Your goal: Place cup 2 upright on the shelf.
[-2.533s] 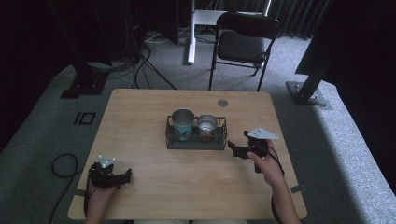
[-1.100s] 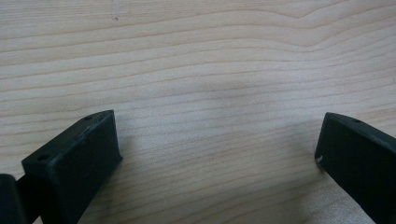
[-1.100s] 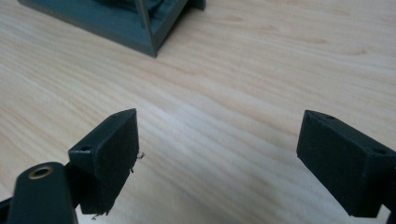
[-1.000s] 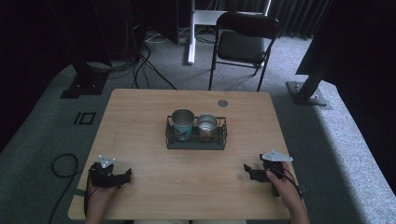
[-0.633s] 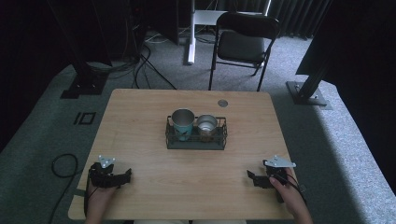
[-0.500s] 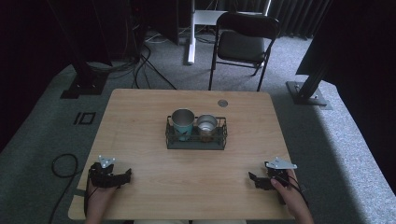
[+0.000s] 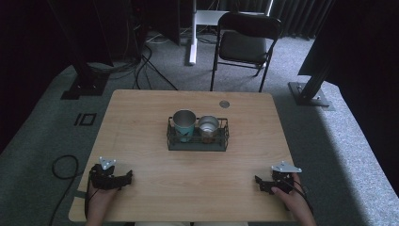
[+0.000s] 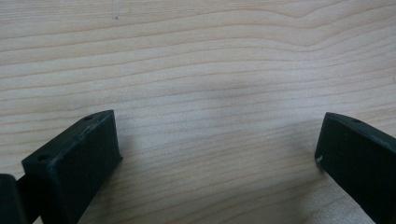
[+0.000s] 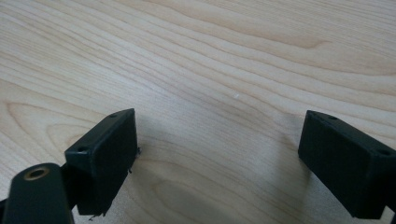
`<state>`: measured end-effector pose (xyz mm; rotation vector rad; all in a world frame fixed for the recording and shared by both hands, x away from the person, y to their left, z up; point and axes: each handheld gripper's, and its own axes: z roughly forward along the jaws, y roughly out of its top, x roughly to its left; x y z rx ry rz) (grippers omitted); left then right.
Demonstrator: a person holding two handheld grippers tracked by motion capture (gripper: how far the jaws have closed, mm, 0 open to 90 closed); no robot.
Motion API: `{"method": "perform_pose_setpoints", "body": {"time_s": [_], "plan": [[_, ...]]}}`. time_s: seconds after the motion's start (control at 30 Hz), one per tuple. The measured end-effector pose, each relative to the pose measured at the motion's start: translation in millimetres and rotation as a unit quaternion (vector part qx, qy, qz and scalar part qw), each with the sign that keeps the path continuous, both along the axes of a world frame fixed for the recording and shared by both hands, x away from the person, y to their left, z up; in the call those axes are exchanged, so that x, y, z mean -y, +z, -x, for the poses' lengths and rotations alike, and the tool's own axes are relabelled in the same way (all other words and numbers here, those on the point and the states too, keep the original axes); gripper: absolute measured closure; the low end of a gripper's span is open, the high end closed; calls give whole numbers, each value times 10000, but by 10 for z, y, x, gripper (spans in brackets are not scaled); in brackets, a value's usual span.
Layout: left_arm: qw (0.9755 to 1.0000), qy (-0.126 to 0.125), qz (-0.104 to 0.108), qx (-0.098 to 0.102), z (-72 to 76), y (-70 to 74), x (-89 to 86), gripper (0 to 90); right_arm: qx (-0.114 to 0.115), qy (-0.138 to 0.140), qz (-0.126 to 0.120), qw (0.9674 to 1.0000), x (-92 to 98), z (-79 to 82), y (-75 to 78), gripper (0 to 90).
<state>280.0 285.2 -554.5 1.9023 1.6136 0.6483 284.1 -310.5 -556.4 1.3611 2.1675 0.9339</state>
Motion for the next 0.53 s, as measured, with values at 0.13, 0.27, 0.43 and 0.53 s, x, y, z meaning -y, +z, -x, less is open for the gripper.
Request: {"method": "perform_pose_setpoints", "body": {"time_s": [0.13,0.27,0.43,0.53], "plan": [[10000,7,1,5,3,-1,2,4,1,-59,-7,10000,-5,6,-1,115],[10000,6,-1,4,4,-1,2,4,-5,-143,-12,9999,-15,15,-2,115],[10000,6,0,5,3,-1,2,4,2,-221,-8,9998,-26,13,-2,115],[10000,7,1,5,3,-1,2,4,-1,-266,-8,9996,-30,7,-2,114]]}}
